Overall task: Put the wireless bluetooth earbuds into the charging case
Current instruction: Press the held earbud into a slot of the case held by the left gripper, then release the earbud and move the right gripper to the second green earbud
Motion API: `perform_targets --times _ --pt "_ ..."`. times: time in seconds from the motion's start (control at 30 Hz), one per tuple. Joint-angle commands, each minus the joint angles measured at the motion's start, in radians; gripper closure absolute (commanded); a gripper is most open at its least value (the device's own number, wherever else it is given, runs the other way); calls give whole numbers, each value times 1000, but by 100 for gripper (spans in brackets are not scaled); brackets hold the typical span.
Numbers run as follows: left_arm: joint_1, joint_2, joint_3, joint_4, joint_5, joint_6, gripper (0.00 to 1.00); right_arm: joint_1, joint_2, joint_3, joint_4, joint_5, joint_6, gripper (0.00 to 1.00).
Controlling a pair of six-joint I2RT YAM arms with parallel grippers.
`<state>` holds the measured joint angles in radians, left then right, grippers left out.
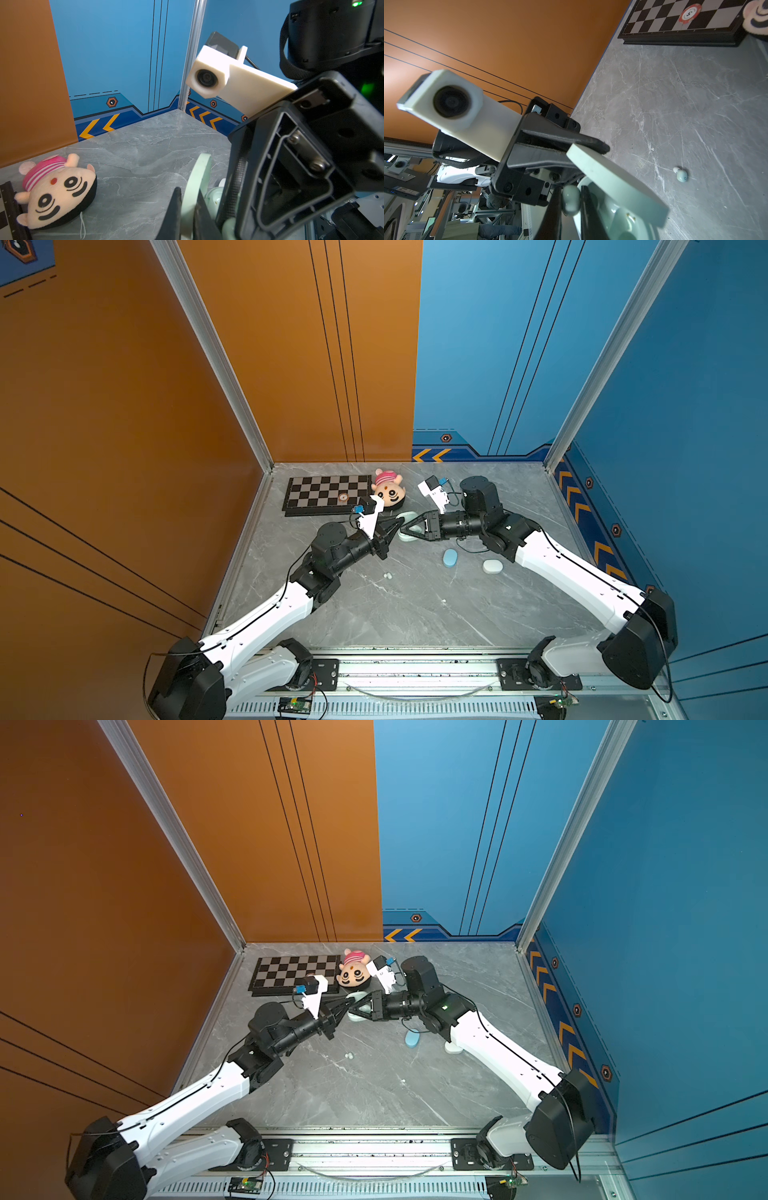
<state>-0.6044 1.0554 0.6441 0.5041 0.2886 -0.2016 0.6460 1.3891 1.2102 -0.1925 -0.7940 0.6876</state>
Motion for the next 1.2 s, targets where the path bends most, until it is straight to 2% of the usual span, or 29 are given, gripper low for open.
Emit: perform_targets --times 0.0,0.13,0.27,0.43,0.6,0.87,1.0,1.17 --pt "-11 -24 21 34 -36 17 100 0 -23 -7 -37 -34 2 94" --pt "-11 -23 26 34 -36 17 100 -3 -17 -11 -42 -24 9 88" --pt "-11 -19 32 34 -31 14 100 -8 -7 -11 -58 -2 8 86" --pt "-11 -18 34 34 -25 10 100 -19 -11 -4 -74 33 3 75" --pt "-12 -14 39 34 -16 2 100 -31 -13 0 -81 51 3 71" --pt "-15 -11 44 34 -19 10 100 -39 -15 19 -91 62 1 70" --pt "-15 -14 35 34 -45 31 100 -43 -32 38 -97 73 -4 69" --pt "5 -36 -6 33 -144 64 100 -58 -97 83 -109 106 -23 66"
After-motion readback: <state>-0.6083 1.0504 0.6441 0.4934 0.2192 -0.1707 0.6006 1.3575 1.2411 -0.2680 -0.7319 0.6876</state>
